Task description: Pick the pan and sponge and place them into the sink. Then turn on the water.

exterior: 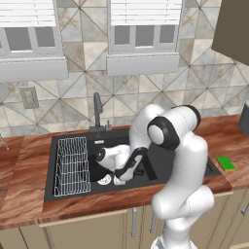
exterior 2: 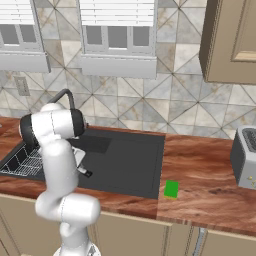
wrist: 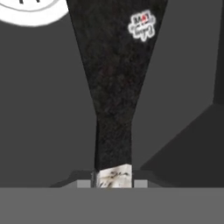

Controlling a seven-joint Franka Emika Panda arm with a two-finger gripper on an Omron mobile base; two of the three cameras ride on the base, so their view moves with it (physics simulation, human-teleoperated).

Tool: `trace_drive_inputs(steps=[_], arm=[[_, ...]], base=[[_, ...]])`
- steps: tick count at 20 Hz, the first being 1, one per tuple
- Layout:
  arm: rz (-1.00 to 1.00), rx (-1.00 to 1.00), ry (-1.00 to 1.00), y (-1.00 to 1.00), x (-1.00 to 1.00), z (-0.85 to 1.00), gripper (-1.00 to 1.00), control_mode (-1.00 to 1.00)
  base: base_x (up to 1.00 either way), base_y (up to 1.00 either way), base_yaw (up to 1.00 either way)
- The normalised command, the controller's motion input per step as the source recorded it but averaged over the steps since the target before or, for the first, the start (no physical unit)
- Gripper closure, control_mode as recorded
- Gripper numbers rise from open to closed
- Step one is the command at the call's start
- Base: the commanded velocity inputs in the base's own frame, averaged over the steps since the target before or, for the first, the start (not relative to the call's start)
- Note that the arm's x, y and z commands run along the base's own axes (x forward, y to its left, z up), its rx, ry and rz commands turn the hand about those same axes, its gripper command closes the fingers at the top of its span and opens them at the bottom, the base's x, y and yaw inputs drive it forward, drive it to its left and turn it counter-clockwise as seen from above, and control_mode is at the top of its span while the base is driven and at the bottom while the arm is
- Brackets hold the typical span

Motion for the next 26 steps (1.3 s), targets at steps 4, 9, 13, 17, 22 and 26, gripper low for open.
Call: trace_drive_inputs(steps=[4, 9, 13, 17, 22, 26], arm=[[0.0, 0.0, 0.0, 0.02, 0.01, -0.26, -1.0, -1.0], [0.0, 0.0, -0.01, 0.02, 0.0, -0.14, -1.0, -1.0], [0.0, 0.0, -0.04, -0.01, 0.0, 0.06, -1.0, -1.0], [-0.01, 0.02, -0.07, -0.06, -0.14, 0.62, -1.0, -1.0], [-0.04, 0.04, -0.09, -0.08, -0.28, 0.82, -1.0, -1.0], [-0.07, 0.1, -0.06, -0.16, -0.27, 0.63, -1.0, -1.0]], base=[[0.0, 0.0, 0.0], [0.0, 0.0, 0.0], [0.0, 0.0, 0.0], [0.0, 0.0, 0.0], [0.0, 0.0, 0.0], [0.0, 0.0, 0.0]])
